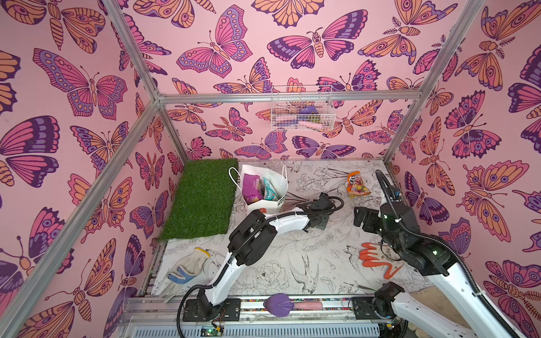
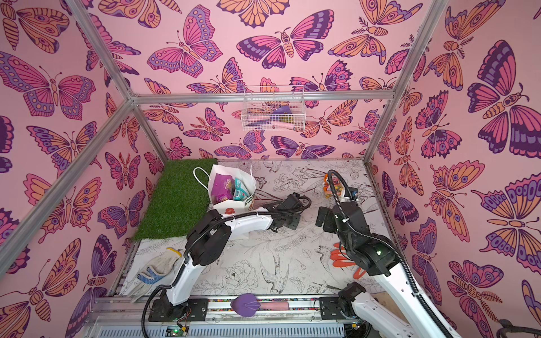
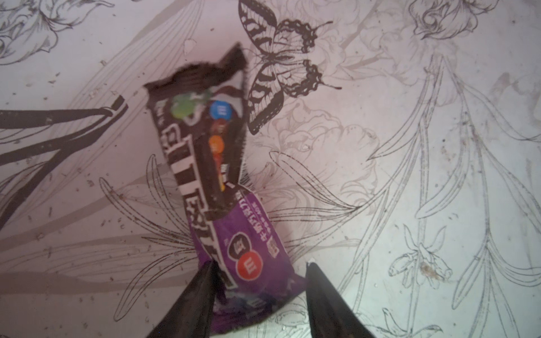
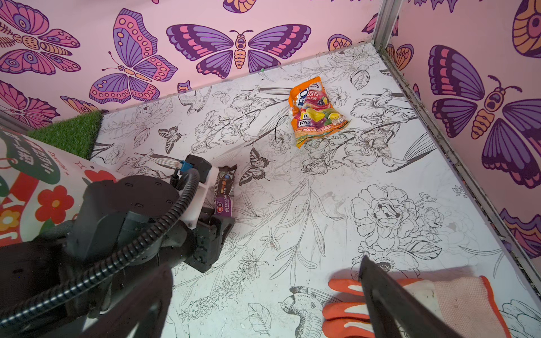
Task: Place the snacks into the paper bag
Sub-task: Pick up the snack from the center of the table.
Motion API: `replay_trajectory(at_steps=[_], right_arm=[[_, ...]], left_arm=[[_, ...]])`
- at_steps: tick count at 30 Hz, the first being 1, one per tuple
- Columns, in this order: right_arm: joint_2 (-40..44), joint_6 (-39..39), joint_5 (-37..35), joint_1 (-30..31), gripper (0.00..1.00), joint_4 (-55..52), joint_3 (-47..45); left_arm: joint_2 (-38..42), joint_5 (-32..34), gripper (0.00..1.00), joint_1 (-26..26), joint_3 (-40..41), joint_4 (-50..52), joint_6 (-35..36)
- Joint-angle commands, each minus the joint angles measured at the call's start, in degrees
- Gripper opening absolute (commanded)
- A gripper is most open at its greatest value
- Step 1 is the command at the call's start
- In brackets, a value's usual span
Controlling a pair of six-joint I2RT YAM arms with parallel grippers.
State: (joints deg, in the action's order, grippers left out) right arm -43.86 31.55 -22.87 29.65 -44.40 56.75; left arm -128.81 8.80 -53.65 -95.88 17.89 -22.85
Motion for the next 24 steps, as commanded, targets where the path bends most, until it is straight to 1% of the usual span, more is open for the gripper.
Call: replay_trajectory(at_steps=[1,5,9,14,24], right_arm=[[0.4,0.7,0.2,-0.6,0.99,-1.0,0.2],[0.7,0.7,0.4,-0.6,0.99,-1.0,0.1],[0.9,0.8,0.5,-0.7,0.99,-1.1,0.0],[1.3,0.9,0.5,-0.7,0.99,-1.2,-0.1],[1.8,1.1,-0.1,-0.7,0.99,-1.5,-0.2]], left_arm=[[-1.7,0.6,0.41,0.4,-0.5,1.6,0.7],[-1.3,0.8,0.28,0.3,-0.1,1.6,0.8],[-0.6,0.8,0.19,0.4,0.2,1.6,1.0],[0.3,1.0,0.15,0.1,0.8,1.5,1.0],[2.7,1.4,0.14,-0.3,1.4,1.5,1.4]])
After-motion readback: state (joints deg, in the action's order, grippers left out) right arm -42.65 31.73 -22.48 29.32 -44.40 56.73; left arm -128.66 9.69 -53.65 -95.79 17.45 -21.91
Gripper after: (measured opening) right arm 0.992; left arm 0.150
